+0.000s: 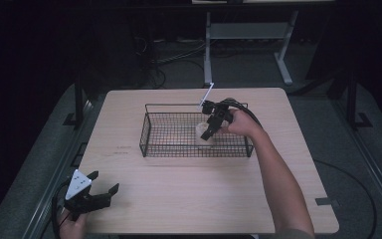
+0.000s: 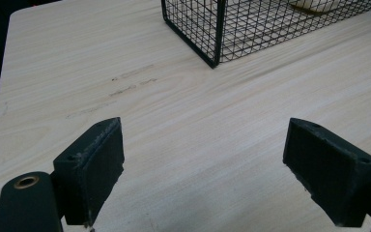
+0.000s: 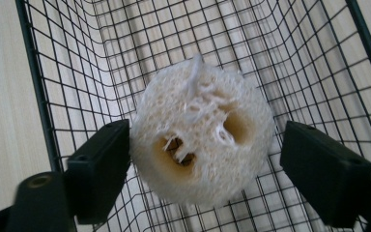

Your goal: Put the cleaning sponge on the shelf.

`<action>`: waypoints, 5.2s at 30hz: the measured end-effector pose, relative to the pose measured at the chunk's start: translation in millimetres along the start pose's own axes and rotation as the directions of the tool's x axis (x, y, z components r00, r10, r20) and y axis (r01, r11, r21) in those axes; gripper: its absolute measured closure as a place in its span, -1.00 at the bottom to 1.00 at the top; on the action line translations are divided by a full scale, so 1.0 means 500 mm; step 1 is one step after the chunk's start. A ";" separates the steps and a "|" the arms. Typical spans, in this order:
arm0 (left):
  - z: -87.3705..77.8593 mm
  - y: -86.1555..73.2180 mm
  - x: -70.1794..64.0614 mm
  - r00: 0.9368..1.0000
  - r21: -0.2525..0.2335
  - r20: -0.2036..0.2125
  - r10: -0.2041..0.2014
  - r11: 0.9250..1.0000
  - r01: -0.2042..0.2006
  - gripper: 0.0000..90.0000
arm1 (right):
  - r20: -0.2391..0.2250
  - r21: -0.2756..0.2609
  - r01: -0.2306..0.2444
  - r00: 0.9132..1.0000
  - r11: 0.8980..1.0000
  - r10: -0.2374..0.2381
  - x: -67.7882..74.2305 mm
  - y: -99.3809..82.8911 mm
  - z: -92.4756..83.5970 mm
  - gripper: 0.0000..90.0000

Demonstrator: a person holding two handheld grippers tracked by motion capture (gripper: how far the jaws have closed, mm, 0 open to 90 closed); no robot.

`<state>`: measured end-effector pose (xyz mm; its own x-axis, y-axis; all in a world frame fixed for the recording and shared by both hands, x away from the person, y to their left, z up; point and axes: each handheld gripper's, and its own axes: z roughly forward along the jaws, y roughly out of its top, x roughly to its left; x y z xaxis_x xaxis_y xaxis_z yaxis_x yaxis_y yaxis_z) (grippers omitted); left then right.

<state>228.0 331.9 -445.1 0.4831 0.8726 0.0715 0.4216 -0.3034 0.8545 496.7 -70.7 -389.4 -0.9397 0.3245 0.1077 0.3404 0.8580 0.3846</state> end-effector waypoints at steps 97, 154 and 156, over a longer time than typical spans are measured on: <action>0.002 0.000 -0.005 1.000 0.010 -0.003 0.011 1.000 -0.010 -0.70 | 0.015 -0.053 0.072 0.997 0.996 -0.071 0.172 -0.166 -0.129 -0.62; 0.003 0.001 -0.010 1.000 0.018 -0.005 0.019 1.000 -0.019 -0.70 | 0.016 -0.089 0.019 1.000 0.996 -0.018 0.253 -0.347 -0.098 -0.62; 0.003 0.000 -0.009 1.000 0.019 -0.004 0.019 1.000 -0.019 -0.70 | 0.016 -0.089 0.015 1.000 0.996 -0.014 0.255 -0.353 -0.097 -0.62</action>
<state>227.1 327.1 -446.1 0.4880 0.8682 0.0895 0.4269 -0.3268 0.8432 315.3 -200.2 -399.0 -0.9437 0.3190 0.0875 0.3217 0.8239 0.4666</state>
